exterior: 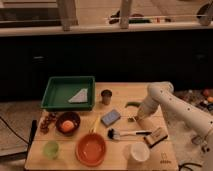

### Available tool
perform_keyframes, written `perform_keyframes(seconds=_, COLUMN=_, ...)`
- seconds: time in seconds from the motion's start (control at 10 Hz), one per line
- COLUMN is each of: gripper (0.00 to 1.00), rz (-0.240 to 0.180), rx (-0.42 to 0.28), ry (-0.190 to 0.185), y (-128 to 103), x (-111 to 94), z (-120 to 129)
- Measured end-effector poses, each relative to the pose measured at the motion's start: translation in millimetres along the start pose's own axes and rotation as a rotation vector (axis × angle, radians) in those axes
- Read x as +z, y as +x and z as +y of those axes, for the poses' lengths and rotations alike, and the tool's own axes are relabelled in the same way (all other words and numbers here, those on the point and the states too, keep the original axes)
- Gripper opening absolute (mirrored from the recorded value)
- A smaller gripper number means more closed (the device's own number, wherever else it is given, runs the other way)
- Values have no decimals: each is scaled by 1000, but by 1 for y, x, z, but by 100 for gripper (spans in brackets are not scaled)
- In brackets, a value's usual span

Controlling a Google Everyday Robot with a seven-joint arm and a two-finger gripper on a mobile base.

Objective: Place fork in red bowl

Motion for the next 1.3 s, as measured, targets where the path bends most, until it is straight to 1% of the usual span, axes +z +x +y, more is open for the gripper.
perform_keyframes(seconds=0.6, gripper=0, rz=9, rx=5, ry=-1, y=7, x=-3, z=4)
perform_keyframes(seconds=0.7, gripper=0, rz=18, rx=11, ry=8, y=13, x=-13, z=11)
perform_keyframes(seconds=0.8, gripper=0, rz=17, rx=11, ry=24, y=13, x=-26, z=13)
perform_keyframes(seconds=0.9, gripper=0, rz=18, rx=9, ry=32, y=11, x=-33, z=13)
perform_keyframes(seconds=1.0, gripper=0, rz=21, rx=2, ry=55, y=8, x=-50, z=15)
perform_keyframes(seconds=1.1, gripper=0, rz=24, rx=1, ry=63, y=10, x=-56, z=18)
perform_keyframes(seconds=1.3, gripper=0, rz=28, rx=-18, ry=80, y=4, x=-65, z=16)
